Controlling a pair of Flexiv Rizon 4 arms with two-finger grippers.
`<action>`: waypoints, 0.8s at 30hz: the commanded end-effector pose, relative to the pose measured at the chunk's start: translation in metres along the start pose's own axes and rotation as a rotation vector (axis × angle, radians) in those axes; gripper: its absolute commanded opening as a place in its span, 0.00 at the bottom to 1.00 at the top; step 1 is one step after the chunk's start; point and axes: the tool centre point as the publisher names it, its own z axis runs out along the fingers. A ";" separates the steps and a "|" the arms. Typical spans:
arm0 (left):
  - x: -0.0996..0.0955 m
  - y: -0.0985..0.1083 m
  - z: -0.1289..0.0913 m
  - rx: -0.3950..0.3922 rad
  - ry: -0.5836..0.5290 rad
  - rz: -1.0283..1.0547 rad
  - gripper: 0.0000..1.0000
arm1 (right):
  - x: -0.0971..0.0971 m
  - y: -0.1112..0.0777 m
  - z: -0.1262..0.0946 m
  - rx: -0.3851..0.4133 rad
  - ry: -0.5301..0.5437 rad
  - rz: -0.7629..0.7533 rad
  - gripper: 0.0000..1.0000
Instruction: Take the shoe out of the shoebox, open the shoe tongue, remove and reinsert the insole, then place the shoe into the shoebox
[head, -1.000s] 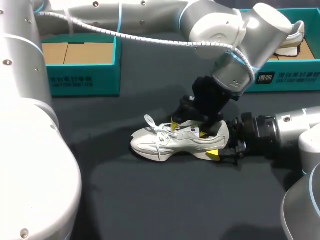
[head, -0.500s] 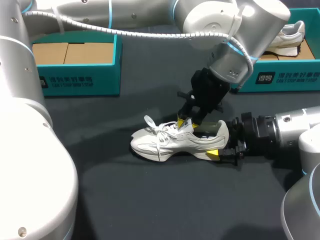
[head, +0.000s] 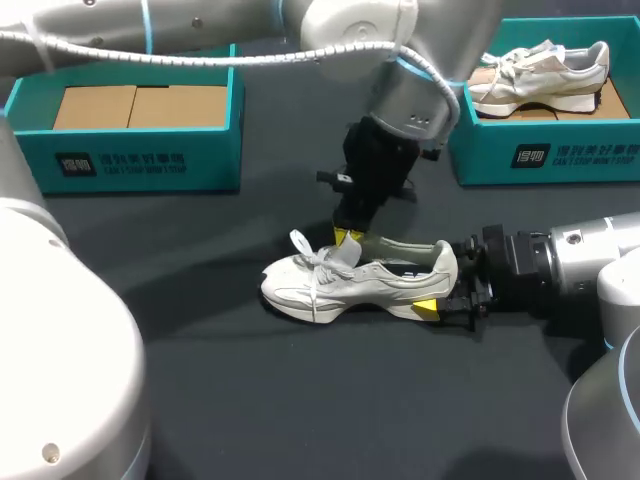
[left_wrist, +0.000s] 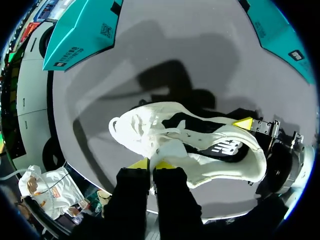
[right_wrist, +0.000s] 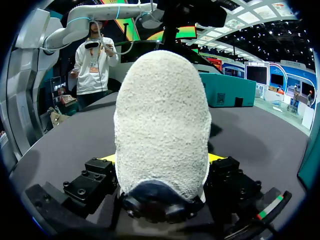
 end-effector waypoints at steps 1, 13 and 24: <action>-0.045 0.001 0.009 0.005 0.285 0.002 0.00 | 0.000 0.000 0.001 0.005 0.000 0.001 0.00; -0.064 -0.008 0.042 0.031 0.245 0.000 0.00 | 0.000 0.000 0.001 0.005 0.000 0.001 0.00; -0.065 -0.017 0.078 0.028 0.115 -0.021 0.10 | 0.000 0.000 0.001 0.005 0.000 0.001 0.00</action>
